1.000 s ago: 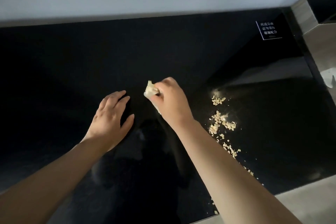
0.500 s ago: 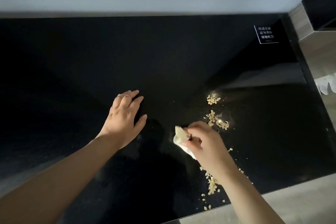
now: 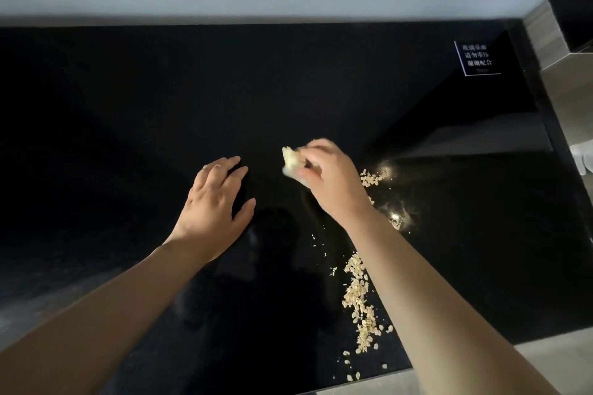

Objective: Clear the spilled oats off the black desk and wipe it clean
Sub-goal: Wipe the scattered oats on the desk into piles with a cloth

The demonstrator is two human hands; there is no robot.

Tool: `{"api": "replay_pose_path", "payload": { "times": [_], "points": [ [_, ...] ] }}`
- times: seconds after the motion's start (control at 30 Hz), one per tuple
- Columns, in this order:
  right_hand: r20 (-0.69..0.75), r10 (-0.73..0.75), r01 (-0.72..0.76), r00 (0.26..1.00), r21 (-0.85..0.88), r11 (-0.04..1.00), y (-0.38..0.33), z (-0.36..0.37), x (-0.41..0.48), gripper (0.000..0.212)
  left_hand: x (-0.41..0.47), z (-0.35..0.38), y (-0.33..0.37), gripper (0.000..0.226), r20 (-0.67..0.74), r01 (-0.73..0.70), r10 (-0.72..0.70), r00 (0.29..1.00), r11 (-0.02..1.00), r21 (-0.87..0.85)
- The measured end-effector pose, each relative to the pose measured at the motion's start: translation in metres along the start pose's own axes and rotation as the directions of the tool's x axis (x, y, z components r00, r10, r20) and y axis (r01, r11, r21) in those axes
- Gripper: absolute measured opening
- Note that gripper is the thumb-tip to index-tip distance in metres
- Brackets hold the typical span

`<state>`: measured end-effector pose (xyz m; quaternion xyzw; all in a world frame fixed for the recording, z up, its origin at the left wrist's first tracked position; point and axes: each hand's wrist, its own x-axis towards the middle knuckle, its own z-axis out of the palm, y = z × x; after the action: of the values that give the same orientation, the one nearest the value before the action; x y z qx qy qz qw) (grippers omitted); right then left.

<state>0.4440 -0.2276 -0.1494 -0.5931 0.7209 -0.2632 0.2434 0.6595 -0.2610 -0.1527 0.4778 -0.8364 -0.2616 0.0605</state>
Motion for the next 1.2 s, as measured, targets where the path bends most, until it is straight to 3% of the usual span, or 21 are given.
{"api": "replay_pose_path", "payload": {
  "times": [0.13, 0.23, 0.33, 0.47, 0.6, 0.73, 0.93, 1.1, 1.2],
  "points": [
    [0.218, -0.047, 0.042, 0.975, 0.027, 0.999, -0.003, -0.010, -0.061, 0.013, 0.000, 0.002, 0.000, 0.054, -0.013, -0.005, 0.005, 1.000, 1.000, 0.002],
    [0.343, 0.017, -0.045, 0.939, 0.073, 0.996, -0.003, -0.021, -0.092, 0.016, 0.000, 0.002, 0.003, 0.052, -0.022, 0.010, -0.010, 1.000, 1.000, 0.004],
    [0.316, 0.053, -0.107, 0.947, 0.156, 0.982, -0.009, -0.040, -0.092, 0.013, 0.001, 0.002, 0.008, 0.055, -0.012, 0.031, -0.031, 0.999, 0.999, 0.007],
    [0.097, 0.089, -0.109, 0.991, 0.230, 0.967, -0.005, -0.076, -0.051, 0.010, 0.000, 0.003, 0.013, 0.052, 0.006, 0.052, -0.052, 0.999, 0.999, 0.009],
    [-0.068, 0.097, -0.096, 0.993, 0.013, 0.995, 0.035, -0.099, 0.008, 0.013, 0.002, 0.006, 0.020, 0.054, 0.019, 0.053, -0.053, 0.998, 0.999, 0.010],
    [0.015, 0.088, -0.086, 0.996, -0.115, 0.990, 0.065, -0.088, 0.032, 0.016, 0.005, 0.010, 0.027, 0.065, 0.014, 0.038, -0.038, 0.999, 0.999, 0.023],
    [0.059, 0.108, -0.111, 0.992, 0.058, 0.992, 0.059, -0.066, -0.038, 0.021, 0.009, 0.018, 0.041, 0.058, 0.035, -0.003, 0.001, 0.999, 0.999, 0.052],
    [0.248, 0.146, -0.173, 0.958, 0.091, 0.981, 0.041, -0.059, -0.110, 0.016, 0.016, 0.022, 0.049, 0.062, 0.038, -0.013, 0.009, 0.999, 0.993, 0.118],
    [0.184, 0.162, -0.192, 0.969, 0.159, 0.968, 0.031, -0.076, -0.114, 0.016, 0.016, 0.025, 0.050, 0.075, 0.031, -0.022, 0.017, 0.999, 0.987, 0.160]
  ]
}}
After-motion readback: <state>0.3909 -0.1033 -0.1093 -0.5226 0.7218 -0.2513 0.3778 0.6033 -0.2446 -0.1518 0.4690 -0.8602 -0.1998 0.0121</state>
